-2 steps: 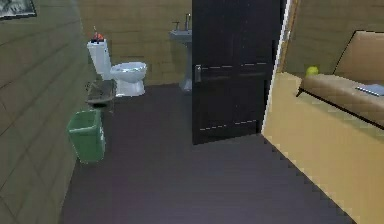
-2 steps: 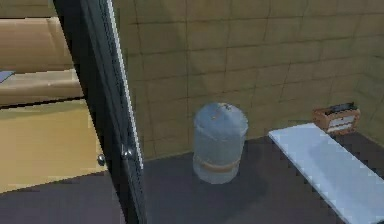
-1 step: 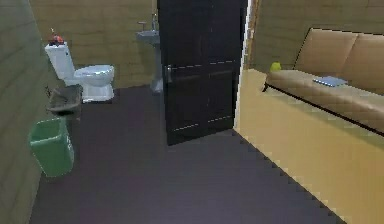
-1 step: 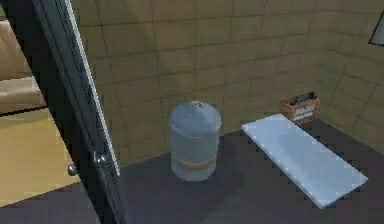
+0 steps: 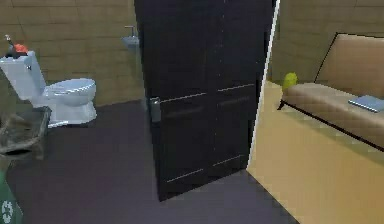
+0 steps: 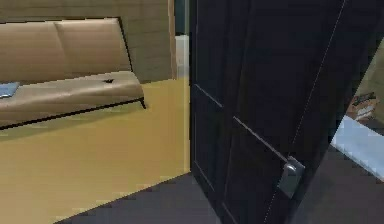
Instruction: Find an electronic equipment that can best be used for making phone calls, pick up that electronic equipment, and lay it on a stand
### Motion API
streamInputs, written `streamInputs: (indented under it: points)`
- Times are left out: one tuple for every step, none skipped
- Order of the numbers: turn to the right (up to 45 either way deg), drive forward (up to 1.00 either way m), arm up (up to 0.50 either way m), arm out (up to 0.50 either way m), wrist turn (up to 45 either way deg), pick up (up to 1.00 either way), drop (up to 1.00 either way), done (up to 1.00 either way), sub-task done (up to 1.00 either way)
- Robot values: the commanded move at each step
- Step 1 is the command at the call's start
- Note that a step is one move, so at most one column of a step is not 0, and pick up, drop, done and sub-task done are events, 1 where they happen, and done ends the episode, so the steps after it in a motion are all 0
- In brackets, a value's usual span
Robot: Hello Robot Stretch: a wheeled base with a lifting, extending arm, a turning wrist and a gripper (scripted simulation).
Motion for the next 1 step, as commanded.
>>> streamInputs:
  points:
    - [45.0, 0.00, 0.00, 0.00, 0.0, 0.00, 0.00, 0.00, 0.00]
